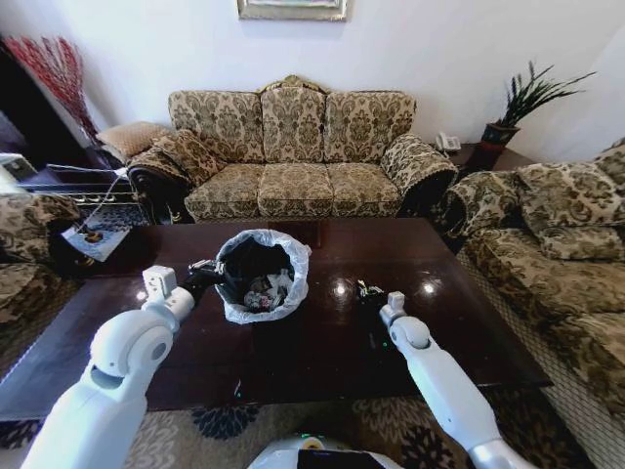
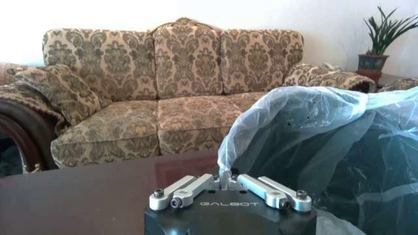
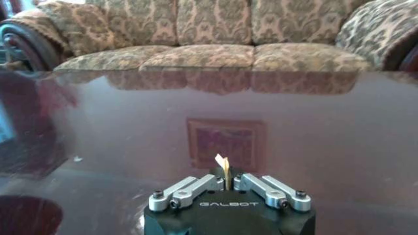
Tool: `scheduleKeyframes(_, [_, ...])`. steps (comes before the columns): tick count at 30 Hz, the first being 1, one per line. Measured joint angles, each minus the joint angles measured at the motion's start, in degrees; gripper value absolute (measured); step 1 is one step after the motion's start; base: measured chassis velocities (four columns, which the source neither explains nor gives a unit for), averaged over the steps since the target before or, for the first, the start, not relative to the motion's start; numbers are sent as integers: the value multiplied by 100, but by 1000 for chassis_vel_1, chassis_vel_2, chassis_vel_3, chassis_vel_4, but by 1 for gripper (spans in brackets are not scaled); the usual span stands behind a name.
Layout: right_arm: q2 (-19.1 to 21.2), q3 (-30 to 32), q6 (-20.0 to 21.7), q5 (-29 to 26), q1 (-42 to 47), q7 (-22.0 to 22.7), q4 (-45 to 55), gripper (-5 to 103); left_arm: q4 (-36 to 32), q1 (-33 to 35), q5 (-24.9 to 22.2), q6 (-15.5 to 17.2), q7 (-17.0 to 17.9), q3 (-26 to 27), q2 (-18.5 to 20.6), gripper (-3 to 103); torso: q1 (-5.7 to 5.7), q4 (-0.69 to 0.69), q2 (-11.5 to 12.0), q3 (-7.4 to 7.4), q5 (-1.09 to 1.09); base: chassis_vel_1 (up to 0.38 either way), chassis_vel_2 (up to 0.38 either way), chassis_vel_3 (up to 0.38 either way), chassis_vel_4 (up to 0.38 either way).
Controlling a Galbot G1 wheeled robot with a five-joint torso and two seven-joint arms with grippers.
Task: Move to the front of the table and place the trash on the table into the trash bin.
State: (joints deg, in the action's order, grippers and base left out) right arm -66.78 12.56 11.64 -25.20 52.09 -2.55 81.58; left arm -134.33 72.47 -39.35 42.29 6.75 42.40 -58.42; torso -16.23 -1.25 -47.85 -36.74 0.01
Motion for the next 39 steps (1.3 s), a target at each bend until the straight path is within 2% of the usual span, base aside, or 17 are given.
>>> scheduleKeyframes(6, [88,104,-33,-70,87,200,367,0,-38,14,10,-5,-5,-10,-37,1,0,1,0,0,1,0,0,0,0])
scheduleKeyframes(9, [258,150,191,-323,147,565,1361,0,-57,32,14,-6,-27,-7,-39,1,0,0,1,0,2,0,0,0,0])
scheduleKeyframes(10, [258,150,191,-323,147,565,1361,0,-57,32,14,-6,-27,-7,-39,1,0,0,1,0,2,0,0,0,0])
scheduleKeyframes(14, [658,59,887,-1250,-329,868,3204,0,-39,24,136,-8,-111,-69,-93,1,1,0,0,0,-2,0,0,0,0])
scheduleKeyframes(15, [658,59,887,-1250,-329,868,3204,0,-39,24,136,-8,-111,-69,-93,1,1,0,0,0,-2,0,0,0,0])
scheduleKeyframes(17, [910,-187,1471,-2226,-1036,1003,3914,0,-20,11,212,-9,-140,-108,-140,1,1,0,0,0,-2,0,0,0,0])
scheduleKeyframes(18, [1009,-371,1606,-2644,-1419,1092,4107,0,-20,8,222,-9,-147,-121,-154,1,1,1,0,0,-2,0,0,0,0])
scheduleKeyframes(19, [1084,-599,1683,-2983,-1814,1185,4229,0,-23,7,224,-9,-151,-128,-164,1,1,0,0,0,-3,0,0,0,0])
scheduleKeyframes(20, [1084,-599,1683,-2983,-1814,1185,4229,0,-23,7,224,-9,-151,-128,-164,1,1,0,0,0,-3,0,0,0,0])
scheduleKeyframes(22, [1168,-1290,1819,-3744,-2848,1467,4363,0,-47,7,225,-11,-155,-127,-169,1,0,-2,0,0,0,0,0,0,0])
scheduleKeyframes(23, [1168,-1290,1819,-3744,-2848,1467,4363,0,-47,7,225,-11,-155,-127,-169,1,0,-2,0,0,0,0,0,0,0])
scheduleKeyframes(24, [1177,-1761,1870,-4081,-3396,1648,4419,0,-49,11,222,-12,-158,-120,-150,1,0,-1,0,0,-4,0,0,0,0])
scheduleKeyframes(26, [1177,-2337,1943,-4321,-3886,1801,4482,0,-49,18,218,-13,-158,-103,-111,1,0,-3,0,0,-4,0,0,0,0])
scheduleKeyframes(30, [1244,-3205,2098,-4383,-4291,1881,4610,0,-49,27,203,-13,-157,-75,-54,1,0,-1,0,0,-3,0,0,0,0])
scheduleKeyframes(36, [1362,-3666,2384,-4272,-4263,1959,4624,0,-57,38,191,-15,-158,-50,-27,1,0,3,0,0,1,0,0,0,0])
scheduleKeyframes(38, [1327,-3853,2469,-4249,-4267,2091,4628,10,-64,42,189,-15,-157,-52,-38,1,0,1,0,0,1,0,0,0,0])
scheduleKeyframes(39, [1327,-3853,2469,-4249,-4267,2091,4628,10,-64,42,189,-15,-157,-52,-38,1,0,1,0,0,1,0,0,0,0])
